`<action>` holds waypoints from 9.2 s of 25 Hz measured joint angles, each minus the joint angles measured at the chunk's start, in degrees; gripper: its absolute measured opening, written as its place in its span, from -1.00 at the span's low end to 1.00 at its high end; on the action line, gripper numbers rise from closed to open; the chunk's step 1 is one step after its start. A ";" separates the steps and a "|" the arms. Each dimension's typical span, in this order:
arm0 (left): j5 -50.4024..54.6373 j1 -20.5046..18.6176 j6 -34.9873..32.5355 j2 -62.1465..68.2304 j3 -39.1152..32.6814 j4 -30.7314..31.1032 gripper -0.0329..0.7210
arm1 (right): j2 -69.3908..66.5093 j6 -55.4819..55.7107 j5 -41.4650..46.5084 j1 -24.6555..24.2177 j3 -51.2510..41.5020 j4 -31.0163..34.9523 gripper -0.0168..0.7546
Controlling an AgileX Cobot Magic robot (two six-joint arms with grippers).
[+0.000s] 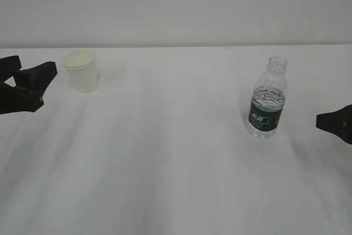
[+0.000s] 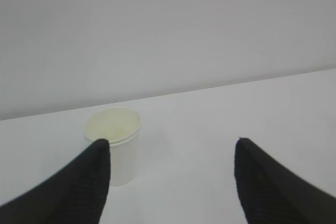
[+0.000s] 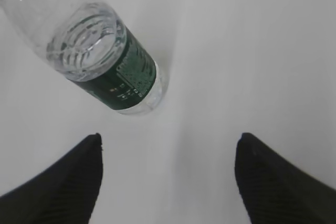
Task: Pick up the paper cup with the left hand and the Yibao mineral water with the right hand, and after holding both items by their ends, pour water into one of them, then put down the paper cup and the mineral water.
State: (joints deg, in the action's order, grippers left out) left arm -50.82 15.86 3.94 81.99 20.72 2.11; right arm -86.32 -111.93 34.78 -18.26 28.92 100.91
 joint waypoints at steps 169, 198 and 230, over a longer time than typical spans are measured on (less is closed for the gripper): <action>-14.47 0.00 0.00 12.61 0.10 6.26 0.82 | -12.41 114.15 -99.91 20.02 -15.77 -117.85 0.58; -14.57 0.00 0.00 12.61 0.10 5.15 0.64 | -26.04 114.92 -100.50 20.02 -9.46 -123.11 0.74; -14.57 0.00 0.00 12.61 0.10 5.15 0.63 | -33.22 115.67 -100.50 20.02 2.73 -121.80 0.73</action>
State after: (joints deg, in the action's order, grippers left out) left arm -65.39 15.86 3.94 94.61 20.82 7.26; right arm -119.53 3.74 -65.72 1.75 31.65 -20.89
